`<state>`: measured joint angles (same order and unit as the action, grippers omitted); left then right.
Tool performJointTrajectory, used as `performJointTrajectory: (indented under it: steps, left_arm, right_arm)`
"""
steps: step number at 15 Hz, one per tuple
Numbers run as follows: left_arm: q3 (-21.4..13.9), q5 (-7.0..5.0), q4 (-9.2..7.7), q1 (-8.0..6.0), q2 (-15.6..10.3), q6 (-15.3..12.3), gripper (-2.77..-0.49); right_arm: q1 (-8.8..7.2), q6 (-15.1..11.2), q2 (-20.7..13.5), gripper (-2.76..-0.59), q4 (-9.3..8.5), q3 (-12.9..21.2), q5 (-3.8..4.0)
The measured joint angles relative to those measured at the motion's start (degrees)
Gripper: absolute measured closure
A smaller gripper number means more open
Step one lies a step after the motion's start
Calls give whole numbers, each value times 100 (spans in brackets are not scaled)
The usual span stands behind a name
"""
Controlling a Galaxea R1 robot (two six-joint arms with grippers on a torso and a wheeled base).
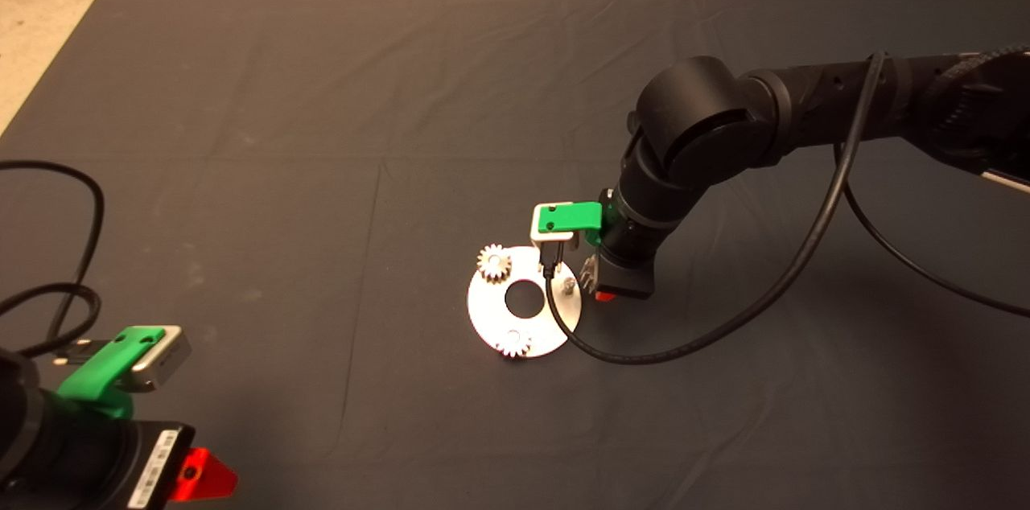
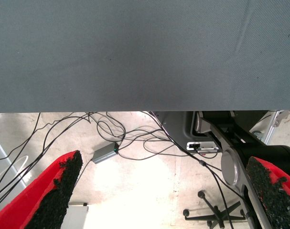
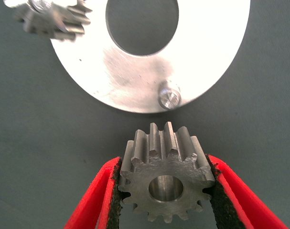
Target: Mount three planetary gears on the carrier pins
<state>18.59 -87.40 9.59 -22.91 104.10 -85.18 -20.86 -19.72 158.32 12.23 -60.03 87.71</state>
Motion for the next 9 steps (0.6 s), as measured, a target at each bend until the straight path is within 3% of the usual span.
performJointTrajectory:
  steps: [9]
  left_arm:
    - [-1, 1, 0, 0, -1, 1, -248]
  right_arm:
    - [-9, 21, 188, -112, -22, -37, -9]
